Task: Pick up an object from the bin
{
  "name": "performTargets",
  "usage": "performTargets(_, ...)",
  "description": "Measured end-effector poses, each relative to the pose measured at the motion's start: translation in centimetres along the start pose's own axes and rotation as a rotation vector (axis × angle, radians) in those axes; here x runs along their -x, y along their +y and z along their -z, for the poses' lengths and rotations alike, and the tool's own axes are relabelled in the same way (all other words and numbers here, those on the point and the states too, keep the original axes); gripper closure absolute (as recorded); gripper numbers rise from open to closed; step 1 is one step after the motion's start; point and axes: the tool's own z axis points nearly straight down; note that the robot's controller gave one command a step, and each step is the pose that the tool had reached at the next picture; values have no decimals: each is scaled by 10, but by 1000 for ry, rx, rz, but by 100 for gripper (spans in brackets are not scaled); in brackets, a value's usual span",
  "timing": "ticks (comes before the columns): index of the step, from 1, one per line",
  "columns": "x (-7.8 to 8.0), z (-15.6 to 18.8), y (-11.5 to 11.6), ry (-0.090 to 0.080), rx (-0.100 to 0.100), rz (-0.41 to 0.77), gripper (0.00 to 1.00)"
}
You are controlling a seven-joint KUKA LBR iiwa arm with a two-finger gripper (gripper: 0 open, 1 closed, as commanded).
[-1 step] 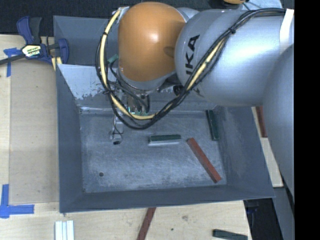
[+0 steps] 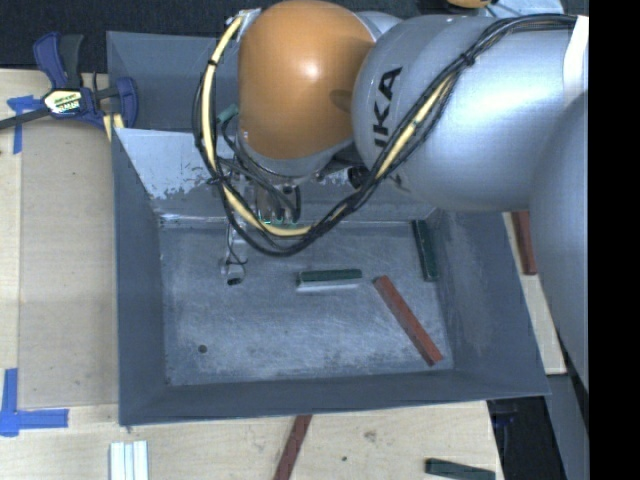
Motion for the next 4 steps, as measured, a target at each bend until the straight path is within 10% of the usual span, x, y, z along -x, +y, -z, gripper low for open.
performTargets(1,10,-49,17,-6,2,-4,0)
performTargets(2,50,4,24,-1,1,515,100)
performTargets(4,40,-41,26,-7,1,462,100)
